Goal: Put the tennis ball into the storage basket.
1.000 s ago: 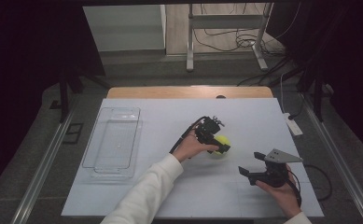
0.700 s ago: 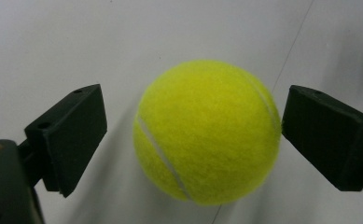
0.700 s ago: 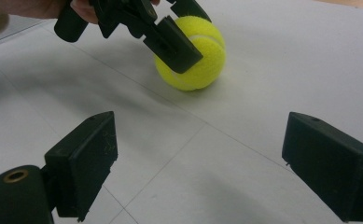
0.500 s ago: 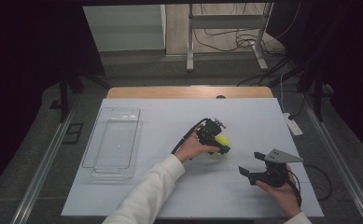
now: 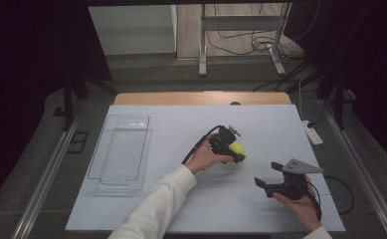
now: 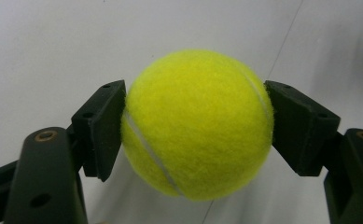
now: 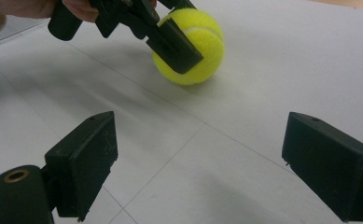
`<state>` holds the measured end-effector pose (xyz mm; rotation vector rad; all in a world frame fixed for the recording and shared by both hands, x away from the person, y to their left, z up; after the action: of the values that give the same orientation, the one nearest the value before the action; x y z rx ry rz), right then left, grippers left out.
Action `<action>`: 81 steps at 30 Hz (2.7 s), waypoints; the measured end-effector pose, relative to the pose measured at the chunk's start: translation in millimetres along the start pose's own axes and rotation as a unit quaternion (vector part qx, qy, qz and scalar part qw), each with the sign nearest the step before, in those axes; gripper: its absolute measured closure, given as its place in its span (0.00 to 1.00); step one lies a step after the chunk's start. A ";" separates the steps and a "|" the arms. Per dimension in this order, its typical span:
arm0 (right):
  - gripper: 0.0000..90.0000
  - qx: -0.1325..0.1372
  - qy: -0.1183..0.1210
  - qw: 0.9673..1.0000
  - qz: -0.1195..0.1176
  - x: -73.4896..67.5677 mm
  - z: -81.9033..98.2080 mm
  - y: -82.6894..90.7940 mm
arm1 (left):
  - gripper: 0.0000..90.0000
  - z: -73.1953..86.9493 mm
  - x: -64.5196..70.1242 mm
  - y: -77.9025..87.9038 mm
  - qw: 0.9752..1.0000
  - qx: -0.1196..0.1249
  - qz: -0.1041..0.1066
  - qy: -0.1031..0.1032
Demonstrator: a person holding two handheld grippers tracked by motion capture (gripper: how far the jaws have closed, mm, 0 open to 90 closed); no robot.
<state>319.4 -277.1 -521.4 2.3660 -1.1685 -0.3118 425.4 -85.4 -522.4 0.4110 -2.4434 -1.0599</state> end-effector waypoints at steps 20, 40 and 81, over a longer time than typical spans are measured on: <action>0.12 -0.001 0.000 1.000 0.002 0.0 0.0 -0.2 | 0.30 4.4 6.4 21.2 1.000 0.028 -0.004 -0.008; 0.12 0.001 -0.001 1.000 0.003 0.3 -0.2 -0.1 | 0.29 14.1 11.0 38.7 0.999 0.047 -0.013 -0.019; 0.12 0.002 0.004 1.000 0.004 -1.9 -0.8 -0.1 | 0.29 49.4 8.0 85.3 0.995 0.090 -0.035 -0.009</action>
<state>318.6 -275.3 -520.8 2.3640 -1.1755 -0.2982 385.7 -2.2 -486.8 0.5518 -2.5663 -0.8768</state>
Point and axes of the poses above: each handheld gripper's, and its own axes: y roughly backward along the jaws, z roughly out of its underside, x roughly to its right, the point moved 4 cm from there along -y, roughly forward along the jaws, and after that the axes turned 7 degrees about z, right-handed, at the moved point
